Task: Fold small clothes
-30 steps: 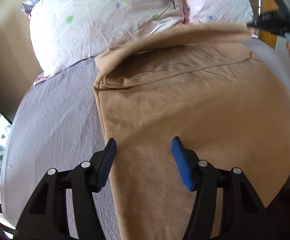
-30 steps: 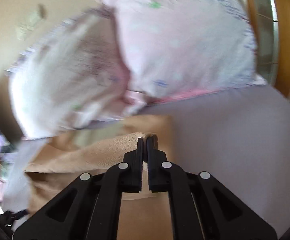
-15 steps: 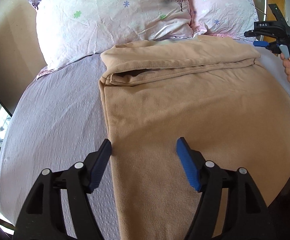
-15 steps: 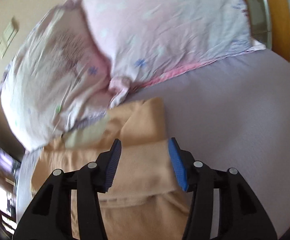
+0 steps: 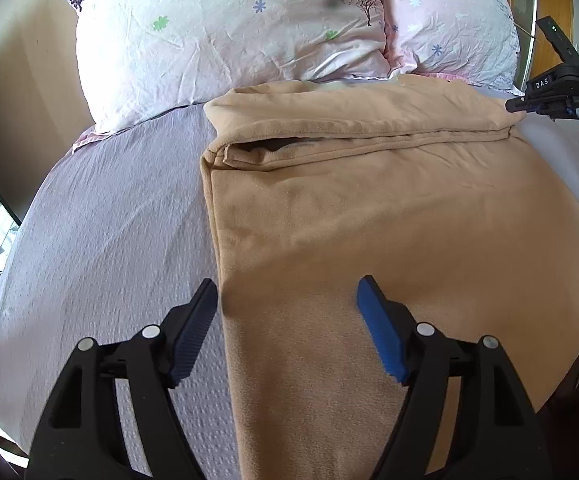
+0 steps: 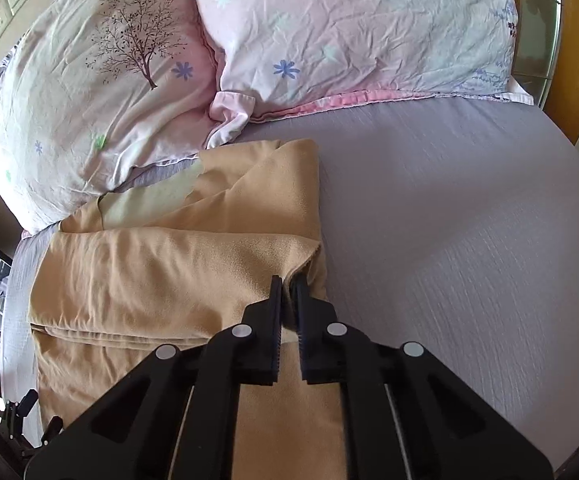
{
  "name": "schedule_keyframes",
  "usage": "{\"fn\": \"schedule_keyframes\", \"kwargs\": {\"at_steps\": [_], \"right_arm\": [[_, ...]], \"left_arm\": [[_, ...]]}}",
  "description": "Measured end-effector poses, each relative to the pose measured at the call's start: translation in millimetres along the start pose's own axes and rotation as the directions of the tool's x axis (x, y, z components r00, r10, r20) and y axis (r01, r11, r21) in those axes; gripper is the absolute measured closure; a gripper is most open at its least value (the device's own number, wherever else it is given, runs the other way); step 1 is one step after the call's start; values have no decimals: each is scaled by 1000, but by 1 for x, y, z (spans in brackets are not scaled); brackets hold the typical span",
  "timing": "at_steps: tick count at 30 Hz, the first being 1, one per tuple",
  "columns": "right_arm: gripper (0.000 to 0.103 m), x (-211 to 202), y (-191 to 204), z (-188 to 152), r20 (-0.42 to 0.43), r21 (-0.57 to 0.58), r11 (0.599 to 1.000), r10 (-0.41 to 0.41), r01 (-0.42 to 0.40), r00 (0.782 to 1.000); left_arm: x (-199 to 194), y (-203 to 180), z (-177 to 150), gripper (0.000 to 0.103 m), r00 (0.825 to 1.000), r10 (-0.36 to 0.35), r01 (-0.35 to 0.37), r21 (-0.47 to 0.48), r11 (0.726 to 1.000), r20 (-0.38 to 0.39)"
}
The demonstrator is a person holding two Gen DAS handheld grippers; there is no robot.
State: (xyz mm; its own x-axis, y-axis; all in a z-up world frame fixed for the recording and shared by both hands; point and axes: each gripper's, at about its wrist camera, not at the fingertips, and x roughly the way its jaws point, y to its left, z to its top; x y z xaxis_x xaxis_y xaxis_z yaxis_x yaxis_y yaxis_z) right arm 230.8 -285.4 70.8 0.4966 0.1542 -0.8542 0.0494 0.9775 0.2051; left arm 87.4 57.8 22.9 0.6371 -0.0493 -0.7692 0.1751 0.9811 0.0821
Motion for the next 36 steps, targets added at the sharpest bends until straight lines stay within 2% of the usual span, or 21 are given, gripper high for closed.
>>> {"fn": "schedule_keyframes", "kwargs": {"at_steps": [4, 6, 8, 10, 11, 12, 13, 15, 17, 18, 20, 22, 23, 24, 25, 26, 30, 32, 33, 35, 36], "right_arm": [[96, 8, -1, -5, -30, -16, 1000, 5, -5, 1000], [98, 1, 5, -2, 17, -51, 999, 20, -19, 1000], [98, -17, 19, 13, 130, -97, 994, 63, -51, 990], [98, -53, 32, 27, 326, -166, 980, 160, -111, 932], [98, -73, 39, 29, 430, -224, 967, 212, -124, 877], [98, -83, 45, 30, 488, -246, 966, 189, -73, 852], [98, -78, 45, 32, 460, -224, 974, 144, -42, 876], [98, -44, 35, 30, 318, -171, 985, 93, -40, 944], [98, -12, 23, 20, 218, -125, 992, -3, 31, 976], [98, 0, 14, 15, 171, -92, 995, -18, 34, 985], [98, 10, -2, 11, 108, -18, 1000, 6, -4, 994], [96, 7, -9, 12, 103, 34, 999, 10, -14, 995], [85, 2, -8, 11, 126, 44, 999, -4, -1, 992], [63, -4, -6, 13, 150, 43, 999, -2, -5, 989], [52, -9, -5, 13, 179, 37, 999, 19, -26, 984], [48, -12, 0, 11, 200, 19, 998, 59, -65, 978], [48, 0, 16, 6, 147, -38, 980, 200, -196, 969], [48, 21, 20, 2, 49, -31, 985, 169, -168, 984], [49, 40, 19, -1, -57, -19, 992, 127, -128, 990], [51, 31, 23, -4, -9, -58, 992, 108, -108, 994], [53, 24, 22, -3, 14, -45, 991, 127, -126, 992]], "left_arm": [[1, 2, 0, 30, 1000, -9, 9, -6, 1000, 2], [1, 2, 0, 29, 1000, -11, 11, -7, 1000, 2], [2, 2, 1, 28, 1000, -15, 15, -10, 1000, 1], [2, 2, 1, 28, 1000, -15, 15, -9, 1000, 0], [2, 1, 1, 28, 1000, -12, 12, -9, 1000, 0], [2, 1, 1, 28, 1000, -11, 11, -10, 1000, 0], [2, 1, 0, 28, 1000, -11, 11, -13, 1000, 1], [2, 2, -1, 28, 1000, -19, 19, -21, 1000, 3], [2, 5, -1, 28, 1000, -31, 31, -29, 999, 2], [3, 5, 0, 28, 999, -38, 38, -32, 999, 0], [3, 6, 1, 28, 999, -40, 40, -27, 999, -4], [2, 4, 1, 28, 999, -32, 32, -20, 999, -4], [2, 4, 1, 28, 1000, -27, 27, -18, 999, -5], [2, 3, 1, 28, 1000, -24, 24, -17, 1000, -5], [1, 2, 0, 28, 1000, -22, 22, -17, 1000, -5], [1, 2, 0, 28, 1000, -22, 22, -20, 1000, -5], [-1, 2, -1, 28, 1000, -27, 27, -27, 999, -10], [-1, 1, -2, 28, 1000, -26, 26, -25, 999, -11], [-2, 0, -3, 28, 1000, -27, 26, -24, 999, -12], [-2, 0, -3, 28, 1000, -28, 28, -23, 999, -13], [-2, 0, -4, 27, 1000, -29, 29, -23, 999, -12]]}}
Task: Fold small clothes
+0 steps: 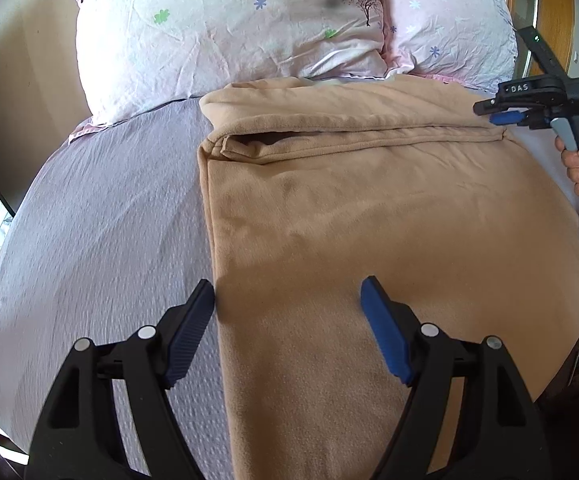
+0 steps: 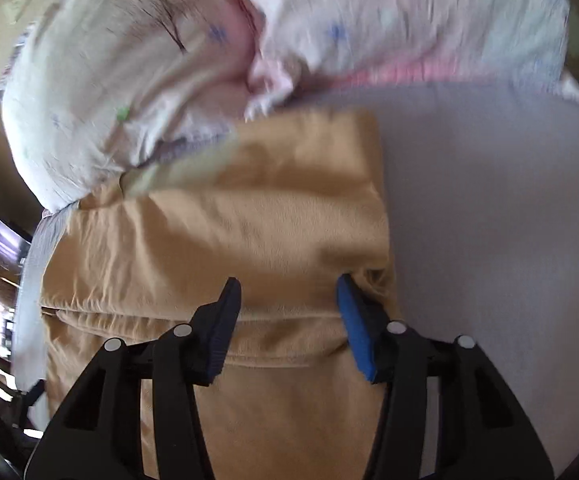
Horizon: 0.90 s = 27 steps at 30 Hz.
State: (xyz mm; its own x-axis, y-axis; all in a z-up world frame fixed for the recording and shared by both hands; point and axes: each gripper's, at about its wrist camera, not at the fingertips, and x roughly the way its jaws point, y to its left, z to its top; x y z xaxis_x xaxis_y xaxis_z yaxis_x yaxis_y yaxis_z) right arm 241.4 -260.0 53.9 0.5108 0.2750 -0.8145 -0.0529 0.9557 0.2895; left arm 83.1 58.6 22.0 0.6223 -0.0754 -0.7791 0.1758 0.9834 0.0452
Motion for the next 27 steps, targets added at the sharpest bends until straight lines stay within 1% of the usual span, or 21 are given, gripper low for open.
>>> {"fn": "schedule_keyframes", "kwargs": {"at_steps": [1, 2, 4, 6, 7, 8, 10, 11, 12, 13, 15, 16, 18, 21, 23, 24, 27], "right_arm": [[54, -13, -3, 4, 76, 24, 999, 45, -47, 996], [56, -21, -7, 7, 125, 34, 999, 37, -42, 991], [61, -30, -22, 22, 202, 87, 996, -36, 19, 979], [74, -23, -36, 36, 201, 121, 991, -80, 56, 976], [77, -16, -40, 44, 192, 120, 989, -105, 83, 976], [81, -7, -40, 51, 180, 95, 988, -138, 122, 974], [84, 10, -32, 57, 155, 11, 981, -192, 193, 969], [85, 21, -22, 56, 138, -57, 970, -225, 234, 965], [85, 26, -16, 50, 130, -98, 964, -232, 246, 964], [85, 29, -8, 43, 125, -146, 957, -232, 249, 965], [85, 28, 11, 26, 141, -241, 937, -225, 254, 964], [85, 26, 17, 18, 147, -276, 926, -225, 258, 963], [85, 25, 21, 2, 123, -320, 913, -224, 252, 967], [85, 24, 16, -4, 114, -317, 915, -223, 248, 968], [85, 21, 12, -1, 92, -278, 934, -207, 225, 974], [84, 20, 11, 0, 86, -271, 937, -203, 219, 975], [84, 17, 14, -6, 84, -284, 935, -197, 213, 977]], "left_arm": [[0, 0, 0, 27, 1000, -1, 1, -1, 1000, 0], [1, 0, 0, 26, 1000, -1, 1, -4, 1000, 0], [1, 1, 0, 25, 1000, -2, 2, -6, 1000, -2], [1, 0, 0, 25, 1000, -2, 2, -4, 1000, -1], [1, 0, 0, 25, 1000, -4, 4, -5, 1000, -1], [2, 1, 0, 25, 1000, -4, 4, -7, 1000, -2], [2, 1, 0, 24, 1000, -5, 5, -11, 1000, -2], [2, 1, -1, 23, 1000, -6, 6, -14, 1000, -2], [2, 2, -1, 23, 1000, -9, 9, -18, 1000, -2], [3, 2, -1, 23, 1000, -11, 11, -21, 1000, -2], [3, 3, -1, 22, 1000, -15, 15, -24, 1000, -2], [3, 3, 0, 21, 1000, -16, 16, -25, 1000, -2], [4, 3, 0, 21, 1000, -19, 19, -25, 1000, -1], [4, 3, 0, 21, 1000, -22, 22, -29, 999, 2], [3, 3, -1, 21, 1000, -24, 24, -34, 999, 3], [3, 4, -1, 21, 1000, -25, 25, -35, 999, 3], [3, 4, -1, 21, 1000, -25, 26, -36, 999, 6]]}}
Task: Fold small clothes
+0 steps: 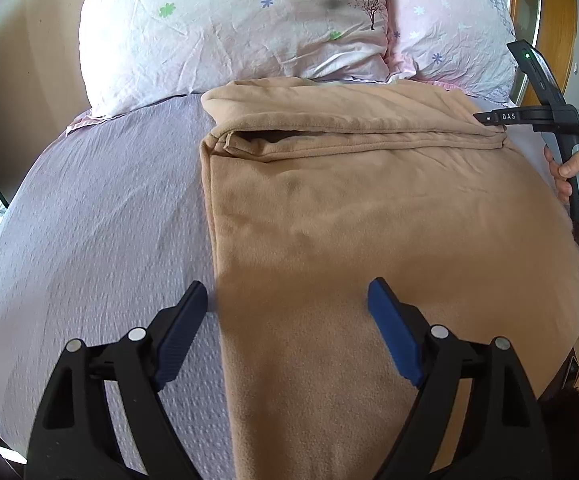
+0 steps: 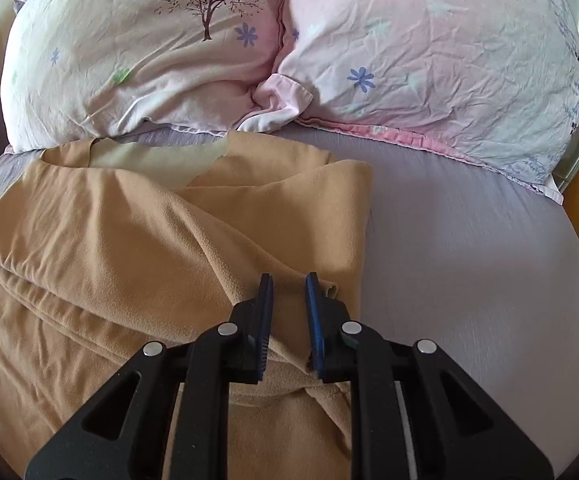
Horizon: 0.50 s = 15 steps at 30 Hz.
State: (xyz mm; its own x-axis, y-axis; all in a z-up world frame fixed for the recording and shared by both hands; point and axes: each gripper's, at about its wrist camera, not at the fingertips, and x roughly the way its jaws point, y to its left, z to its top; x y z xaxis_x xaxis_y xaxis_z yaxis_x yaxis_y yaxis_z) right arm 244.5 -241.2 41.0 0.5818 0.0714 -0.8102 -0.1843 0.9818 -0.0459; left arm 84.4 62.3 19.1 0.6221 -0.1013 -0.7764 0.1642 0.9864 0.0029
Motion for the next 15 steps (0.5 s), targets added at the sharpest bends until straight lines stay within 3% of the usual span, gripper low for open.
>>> {"fn": "schedule_keyframes", "kwargs": {"at_steps": [7, 8, 10, 13, 15], "right_arm": [[86, 2, -4, 6, -55, -37, 998, 49, -51, 997], [94, 2, 0, 8, -65, -66, 996, 50, -54, 997], [99, 3, 5, 10, -65, -88, 995, 33, -39, 997], [100, -6, -3, 20, 2, -50, 999, -7, 7, 1000], [100, -17, -21, 31, 100, 46, 999, -26, 22, 995]], "left_arm": [[1, -1, 1, 20, 1000, 1, -1, -1, 1000, -3], [1, -1, 1, 19, 1000, 2, -2, -2, 1000, -3], [1, -1, 1, 19, 1000, 3, -3, -4, 1000, -3], [2, -1, 1, 19, 1000, 4, -5, -6, 1000, -3], [2, -1, 1, 19, 1000, 4, -4, -5, 1000, -5]]}}
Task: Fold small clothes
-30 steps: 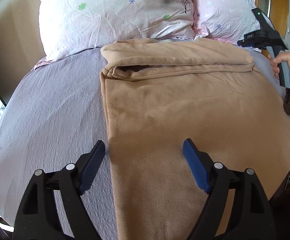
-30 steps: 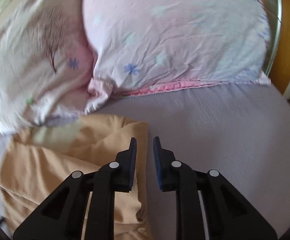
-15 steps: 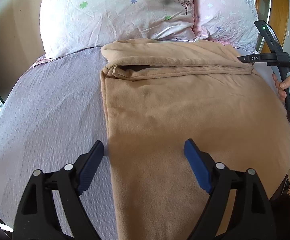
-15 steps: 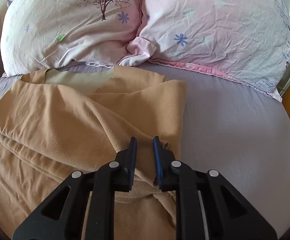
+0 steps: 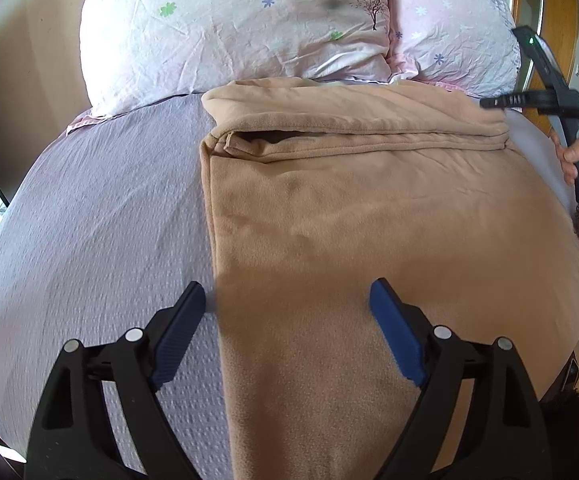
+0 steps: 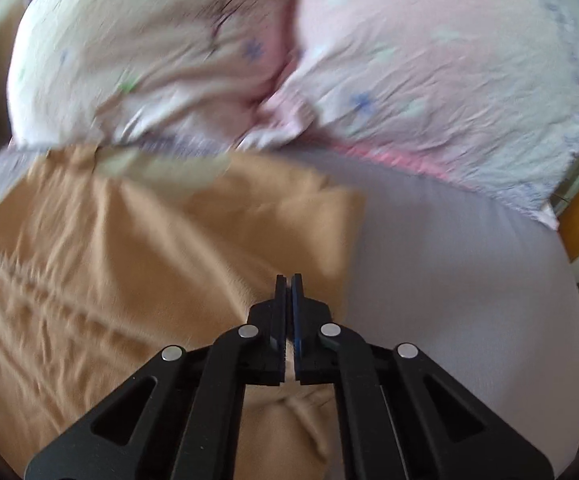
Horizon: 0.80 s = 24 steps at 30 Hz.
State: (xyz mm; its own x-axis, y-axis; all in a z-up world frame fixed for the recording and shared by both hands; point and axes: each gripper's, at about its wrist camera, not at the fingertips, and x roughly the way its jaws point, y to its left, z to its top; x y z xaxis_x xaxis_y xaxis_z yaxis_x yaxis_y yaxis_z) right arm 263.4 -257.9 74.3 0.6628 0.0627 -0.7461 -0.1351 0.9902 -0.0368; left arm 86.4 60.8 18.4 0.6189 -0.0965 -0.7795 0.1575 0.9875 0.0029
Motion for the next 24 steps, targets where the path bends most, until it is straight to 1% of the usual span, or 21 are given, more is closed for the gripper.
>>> {"fn": "schedule_keyframes", "kwargs": {"at_steps": [1, 2, 3, 4, 5, 6, 8, 10, 11, 12, 13, 14, 15, 16, 17, 19, 20, 21, 22, 23, 24], "right_arm": [[100, -3, -8, 4, 37, 42, 999, -8, 6, 999], [99, -4, -14, 9, 58, 63, 997, -41, 38, 997], [88, -5, -19, 10, 68, 84, 994, -69, 63, 995], [75, -7, -23, 11, 67, 104, 992, -74, 66, 995], [44, -12, -29, 9, 83, 146, 989, -33, 21, 996], [36, -16, -33, 6, 104, 166, 986, 14, -31, 994], [37, -16, -33, 0, 93, 177, 969, 155, -170, 983], [38, -5, -25, -7, 37, 179, 943, 279, -281, 960], [38, 7, -19, -11, -18, 183, 943, 287, -279, 958], [38, 17, -16, -14, -70, 187, 951, 262, -246, 962], [38, 38, -14, -19, -162, 189, 965, 212, -181, 964], [37, 34, -12, -19, -114, 161, 972, 189, -170, 975], [37, 33, -11, -20, -131, 158, 976, 172, -151, 976], [37, 30, -12, -20, -172, 165, 976, 172, -144, 970], [37, 20, -13, -24, -160, 183, 968, 202, -172, 966], [37, -10, -15, -34, -102, 173, 948, 286, -266, 953], [34, -30, -16, -44, -64, 161, 931, 341, -328, 938], [28, -52, -19, -57, -31, 150, 904, 408, -400, 912], [24, -67, -24, -67, -12, 140, 881, 458, -452, 889], [18, -88, -28, -86, 9, 121, 846, 522, -519, 853], [14, -104, -32, -99, 19, 102, 823, 560, -559, 828]], "left_arm": [[0, 0, 0, 19, 1000, -1, 1, 0, 1000, 1], [0, 0, 0, 18, 1000, -1, 1, 0, 1000, 1], [0, 0, 0, 18, 1000, -1, 1, -1, 1000, 1], [0, 0, 0, 18, 1000, -1, 1, -1, 1000, 1], [0, 0, 0, 18, 1000, -1, 1, -1, 1000, 1], [0, 0, 0, 18, 1000, -1, 1, -2, 1000, 2], [1, 1, 0, 18, 1000, -2, 2, -2, 1000, 1], [1, 1, 0, 18, 1000, -2, 2, -2, 1000, 1], [1, 1, 0, 18, 1000, -2, 2, -3, 1000, 1], [1, 1, 0, 17, 1000, -1, 1, -4, 1000, 2], [1, 2, 0, 17, 1000, -1, 1, -7, 1000, 3], [0, 2, 0, 18, 1000, -1, 1, -10, 1000, 3], [-2, 3, -1, 20, 1000, -4, 4, -17, 1000, 3], [-6, 4, -3, 20, 1000, -14, 14, -24, 1000, 8], [-11, 5, -4, 21, 999, -30, 30, -25, 999, 19], [-32, 12, -12, 21, 992, -100, 103, -30, 994, 70], [-44, 17, -17, 20, 986, -141, 145, -37, 989, 95], [-53, 21, -21, 19, 978, -176, 182, -44, 982, 112], [-62, 27, -27, 19, 967, -220, 228, -54, 972, 128], [-71, 33, -33, 17, 954, -265, 276, -64, 959, 141], [-80, 39, -41, 15, 936, -317, 331, -75, 941, 154]]}}
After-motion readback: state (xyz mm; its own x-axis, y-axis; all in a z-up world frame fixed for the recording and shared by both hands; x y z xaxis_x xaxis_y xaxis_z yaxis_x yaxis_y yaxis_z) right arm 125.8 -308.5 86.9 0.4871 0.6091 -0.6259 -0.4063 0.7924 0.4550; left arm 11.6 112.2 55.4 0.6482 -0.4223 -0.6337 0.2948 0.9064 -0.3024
